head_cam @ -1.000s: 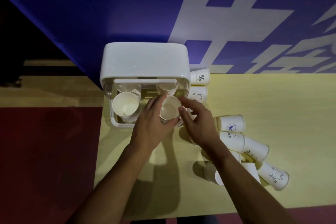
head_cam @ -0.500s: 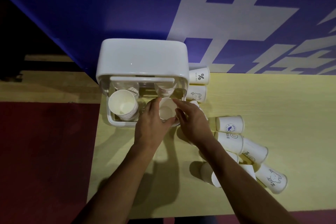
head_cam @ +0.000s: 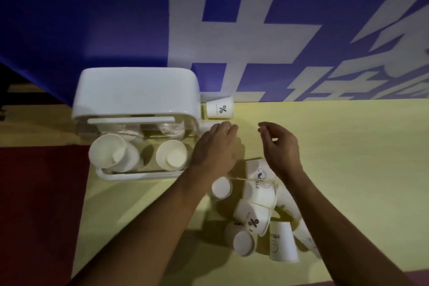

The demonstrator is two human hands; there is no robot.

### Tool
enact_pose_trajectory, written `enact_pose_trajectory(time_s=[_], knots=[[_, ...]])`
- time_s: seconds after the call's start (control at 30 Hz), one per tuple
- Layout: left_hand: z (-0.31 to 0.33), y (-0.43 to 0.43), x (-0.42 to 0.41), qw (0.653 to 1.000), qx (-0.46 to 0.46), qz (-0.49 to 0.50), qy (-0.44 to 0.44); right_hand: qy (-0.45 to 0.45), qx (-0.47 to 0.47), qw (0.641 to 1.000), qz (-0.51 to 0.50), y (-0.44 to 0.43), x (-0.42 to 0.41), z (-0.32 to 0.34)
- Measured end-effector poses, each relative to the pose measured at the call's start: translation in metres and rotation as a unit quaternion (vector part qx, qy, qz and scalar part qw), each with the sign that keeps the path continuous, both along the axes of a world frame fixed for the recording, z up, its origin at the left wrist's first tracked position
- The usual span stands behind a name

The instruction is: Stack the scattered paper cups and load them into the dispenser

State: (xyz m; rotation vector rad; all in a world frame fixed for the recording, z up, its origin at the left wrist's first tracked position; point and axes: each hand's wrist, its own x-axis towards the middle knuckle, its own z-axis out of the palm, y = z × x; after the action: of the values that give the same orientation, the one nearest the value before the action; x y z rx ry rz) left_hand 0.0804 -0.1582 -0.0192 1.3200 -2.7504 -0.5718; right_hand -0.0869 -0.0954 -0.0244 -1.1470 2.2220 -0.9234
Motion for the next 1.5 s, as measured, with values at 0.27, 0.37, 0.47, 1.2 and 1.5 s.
enact_pose_trajectory(time_s=[0.27,0.37,0.47,1.2,1.5], knots=[[-0.042,-0.054,-0.041,0.975,-0.004,0.005,-0.22,0.033,0.046,0.989,0.137,-0.017,-0.061,-0.018],[-0.045,-0.056,-0.044,0.976,0.002,0.009,-0.218,0.034,0.072,0.98,0.184,-0.04,-0.072,-0.029],[-0.036,-0.054,-0.042,0.987,0.021,0.053,-0.149,0.057,0.072,0.966,0.241,-0.076,-0.073,-0.032],[0.01,0.026,0.004,0.906,0.178,0.263,0.281,0.043,-0.009,0.978,0.202,-0.07,-0.051,-0.056],[0.039,0.046,0.061,0.9,0.187,0.206,0.335,0.026,-0.078,0.989,0.122,0.004,-0.016,0.021]])
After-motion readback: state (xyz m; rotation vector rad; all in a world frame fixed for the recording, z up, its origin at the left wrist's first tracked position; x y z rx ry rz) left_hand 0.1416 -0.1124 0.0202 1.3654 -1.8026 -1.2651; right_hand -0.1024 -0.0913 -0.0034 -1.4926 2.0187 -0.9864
